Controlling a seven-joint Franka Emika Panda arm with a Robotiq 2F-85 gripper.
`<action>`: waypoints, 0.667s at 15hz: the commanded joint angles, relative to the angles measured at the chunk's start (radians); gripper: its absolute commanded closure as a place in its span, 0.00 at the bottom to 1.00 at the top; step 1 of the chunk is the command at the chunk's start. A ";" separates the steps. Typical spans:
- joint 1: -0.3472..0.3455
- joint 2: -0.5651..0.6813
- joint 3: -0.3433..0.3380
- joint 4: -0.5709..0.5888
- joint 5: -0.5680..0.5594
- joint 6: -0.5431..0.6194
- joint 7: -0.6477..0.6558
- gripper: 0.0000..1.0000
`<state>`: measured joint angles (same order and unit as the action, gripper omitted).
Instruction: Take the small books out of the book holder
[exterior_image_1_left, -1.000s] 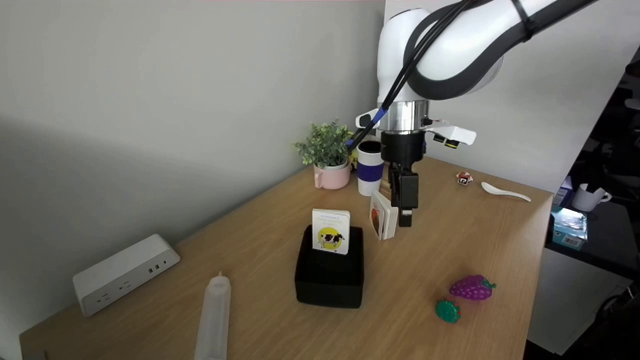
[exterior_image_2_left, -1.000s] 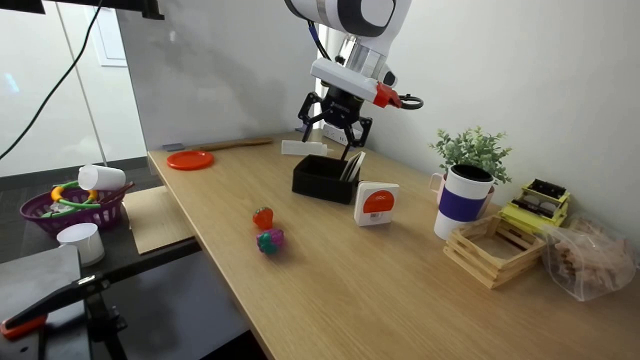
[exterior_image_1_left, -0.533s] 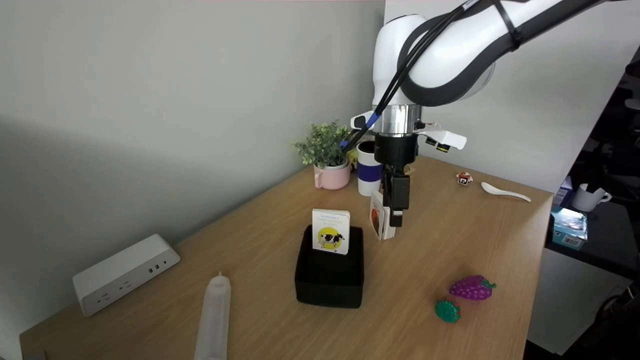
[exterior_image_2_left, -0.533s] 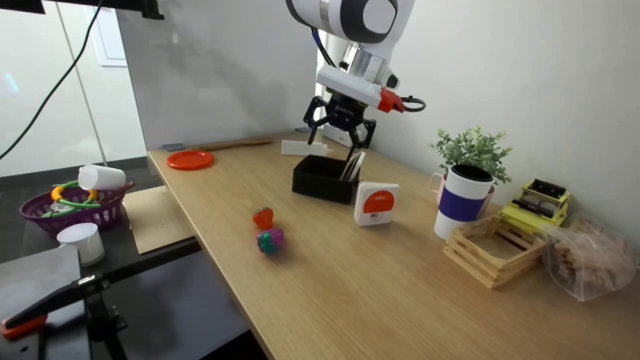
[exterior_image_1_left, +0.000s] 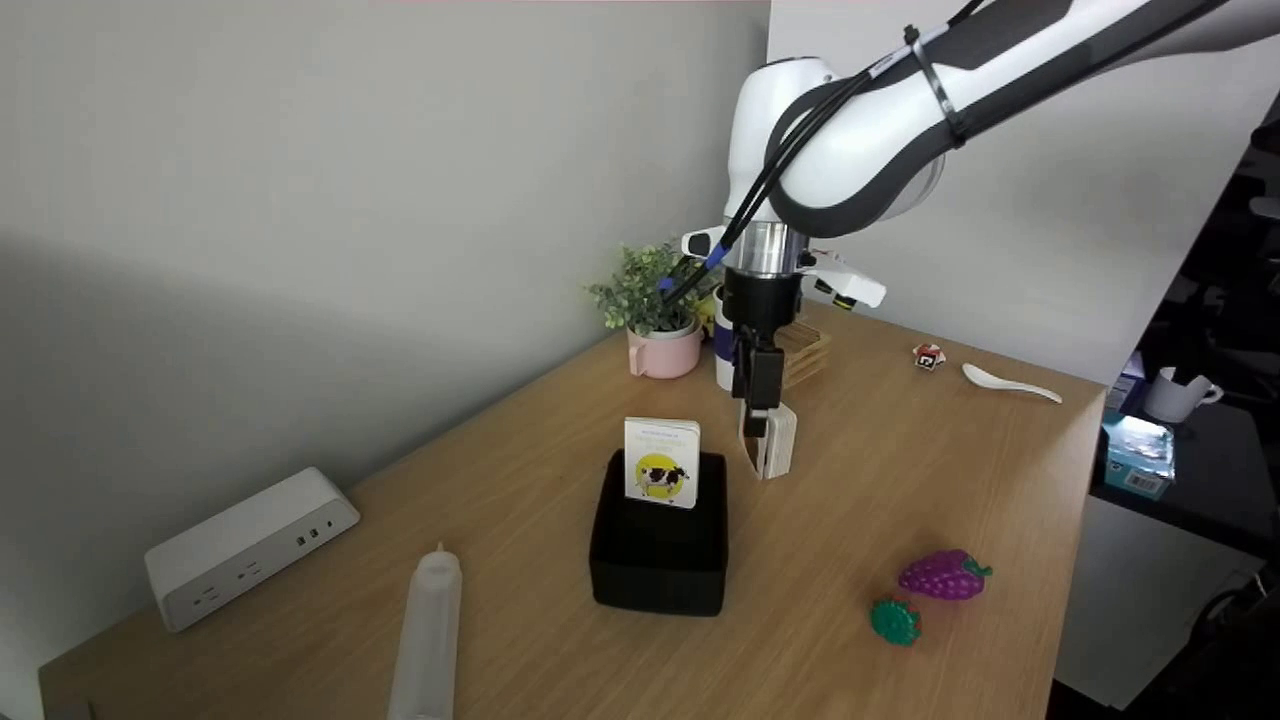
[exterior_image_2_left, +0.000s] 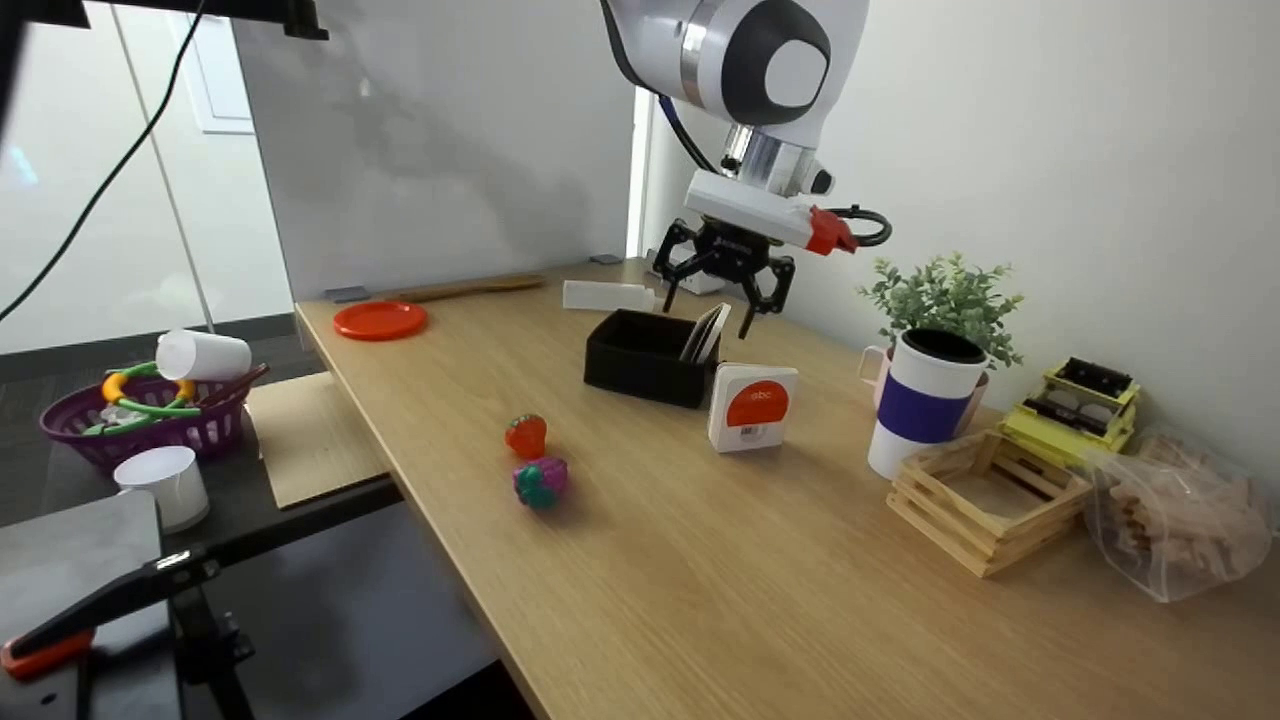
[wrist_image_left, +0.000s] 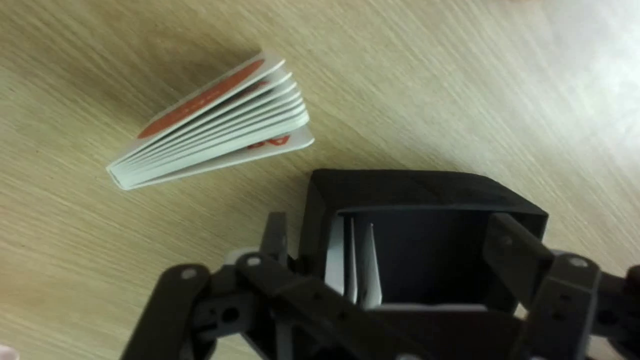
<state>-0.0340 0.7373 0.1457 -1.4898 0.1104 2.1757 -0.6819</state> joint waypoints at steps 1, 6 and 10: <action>-0.028 0.116 0.032 0.148 -0.006 -0.028 -0.080 0.00; -0.025 0.225 0.054 0.295 0.002 -0.051 -0.136 0.00; -0.022 0.280 0.078 0.380 0.014 -0.050 -0.148 0.00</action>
<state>-0.0432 0.9635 0.1948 -1.2024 0.1127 2.1581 -0.7960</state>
